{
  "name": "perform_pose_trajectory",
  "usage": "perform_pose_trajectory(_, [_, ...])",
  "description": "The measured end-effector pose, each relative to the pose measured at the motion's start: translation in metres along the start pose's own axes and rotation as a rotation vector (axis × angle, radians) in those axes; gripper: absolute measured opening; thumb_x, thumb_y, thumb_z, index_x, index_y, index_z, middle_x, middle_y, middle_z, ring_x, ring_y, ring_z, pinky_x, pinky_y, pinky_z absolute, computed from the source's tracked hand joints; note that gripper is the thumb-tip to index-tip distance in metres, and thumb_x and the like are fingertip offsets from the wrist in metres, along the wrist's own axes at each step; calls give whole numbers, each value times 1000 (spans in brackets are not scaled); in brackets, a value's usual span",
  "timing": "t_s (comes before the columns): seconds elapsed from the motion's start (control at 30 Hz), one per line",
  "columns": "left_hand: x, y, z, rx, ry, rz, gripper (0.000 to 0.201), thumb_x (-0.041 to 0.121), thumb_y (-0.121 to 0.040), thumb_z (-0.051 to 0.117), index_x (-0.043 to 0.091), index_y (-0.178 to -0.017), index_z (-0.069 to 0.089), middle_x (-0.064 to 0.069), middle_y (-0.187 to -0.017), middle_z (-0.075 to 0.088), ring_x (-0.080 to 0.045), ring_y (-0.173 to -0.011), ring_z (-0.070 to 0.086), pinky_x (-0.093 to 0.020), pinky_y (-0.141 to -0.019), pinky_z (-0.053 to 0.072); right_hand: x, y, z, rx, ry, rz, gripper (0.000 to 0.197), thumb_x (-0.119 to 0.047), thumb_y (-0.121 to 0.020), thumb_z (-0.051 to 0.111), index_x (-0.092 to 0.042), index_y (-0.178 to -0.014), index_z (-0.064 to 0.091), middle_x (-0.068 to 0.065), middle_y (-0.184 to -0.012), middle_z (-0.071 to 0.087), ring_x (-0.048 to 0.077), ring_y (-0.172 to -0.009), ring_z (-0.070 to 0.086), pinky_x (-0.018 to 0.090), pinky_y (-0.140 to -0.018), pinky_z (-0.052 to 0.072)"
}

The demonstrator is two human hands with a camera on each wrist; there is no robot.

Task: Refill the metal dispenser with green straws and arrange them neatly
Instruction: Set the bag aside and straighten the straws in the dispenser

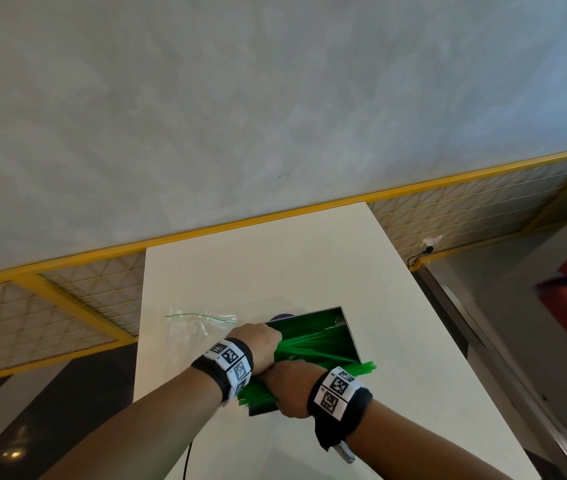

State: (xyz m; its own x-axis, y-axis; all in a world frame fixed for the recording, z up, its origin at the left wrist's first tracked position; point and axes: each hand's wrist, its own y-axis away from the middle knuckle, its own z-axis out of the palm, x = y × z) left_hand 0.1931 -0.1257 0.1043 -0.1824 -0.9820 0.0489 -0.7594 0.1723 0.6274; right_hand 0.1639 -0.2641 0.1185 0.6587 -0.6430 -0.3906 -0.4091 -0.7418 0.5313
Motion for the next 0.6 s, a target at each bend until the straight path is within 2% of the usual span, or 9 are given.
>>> perform_pose_trajectory(0.2, [1, 7, -3, -37, 38, -10, 22, 12, -92, 50, 13, -110, 62, -13, -114, 65, -35, -101, 64, -44, -87, 55, -3, 3, 1, 0, 32, 11, 50, -9, -93, 55, -14, -142, 47, 17, -129, 62, 39, -110, 63, 44, -91, 52])
perform_pose_trajectory(0.4, [-5, 15, -12, 25, -6, -26, 16, 13, -88, 53, 18, -103, 54, -10, -108, 63, -33, -95, 63, -39, -75, 50, -3, -1, 0, 5, 37, 10, 53, -12, -92, 57, -14, -143, 44, 18, -126, 64, 40, -108, 64, 48, -91, 55])
perform_pose_trajectory(0.5, [-14, 13, -8, 59, 37, -19, 25, 18, -89, 56, 21, -114, 54, -7, -115, 61, -32, -99, 63, -43, -81, 53, -4, -2, 0, 6, 61, 16, 54, -12, -93, 57, -12, -145, 40, 19, -123, 64, 42, -106, 64, 47, -88, 55])
perform_pose_trajectory(0.6, [-16, 8, -3, 73, 96, -28, 34, 33, -95, 60, 21, -125, 51, -7, -120, 61, -31, -104, 63, -45, -87, 54, -2, -3, 1, 16, 54, 10, 53, -12, -92, 58, -10, -143, 42, 20, -126, 62, 42, -109, 63, 48, -90, 54])
